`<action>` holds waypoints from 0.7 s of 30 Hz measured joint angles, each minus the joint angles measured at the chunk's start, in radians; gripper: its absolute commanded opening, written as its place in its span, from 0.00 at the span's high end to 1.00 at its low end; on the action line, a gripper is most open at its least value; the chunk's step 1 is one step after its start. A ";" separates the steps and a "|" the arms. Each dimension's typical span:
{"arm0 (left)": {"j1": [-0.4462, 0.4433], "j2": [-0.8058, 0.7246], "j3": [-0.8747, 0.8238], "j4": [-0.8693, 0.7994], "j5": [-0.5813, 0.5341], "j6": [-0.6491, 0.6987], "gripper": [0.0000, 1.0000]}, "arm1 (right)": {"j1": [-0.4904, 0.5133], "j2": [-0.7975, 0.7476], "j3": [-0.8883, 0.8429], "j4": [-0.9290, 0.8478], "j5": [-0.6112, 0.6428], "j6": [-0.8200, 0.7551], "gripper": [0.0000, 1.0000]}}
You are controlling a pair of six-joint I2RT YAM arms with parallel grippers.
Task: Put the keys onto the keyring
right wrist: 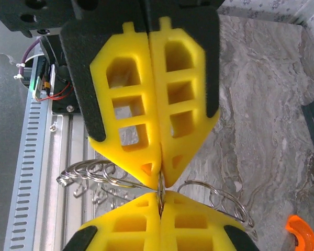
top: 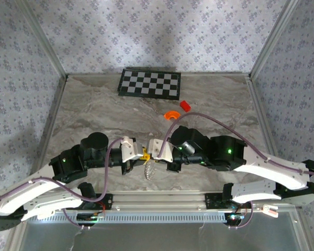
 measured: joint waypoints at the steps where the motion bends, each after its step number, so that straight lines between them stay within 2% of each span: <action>1: 0.000 0.000 0.000 0.001 0.001 0.002 1.00 | 0.000 0.000 0.001 0.000 0.000 0.000 1.00; 13: 0.000 -0.027 -0.041 0.077 0.006 -0.021 1.00 | 0.000 -0.031 -0.027 0.040 0.000 0.021 1.00; 21: 0.000 -0.053 -0.080 0.152 0.015 -0.041 1.00 | 0.000 -0.089 -0.096 0.134 -0.010 0.068 0.78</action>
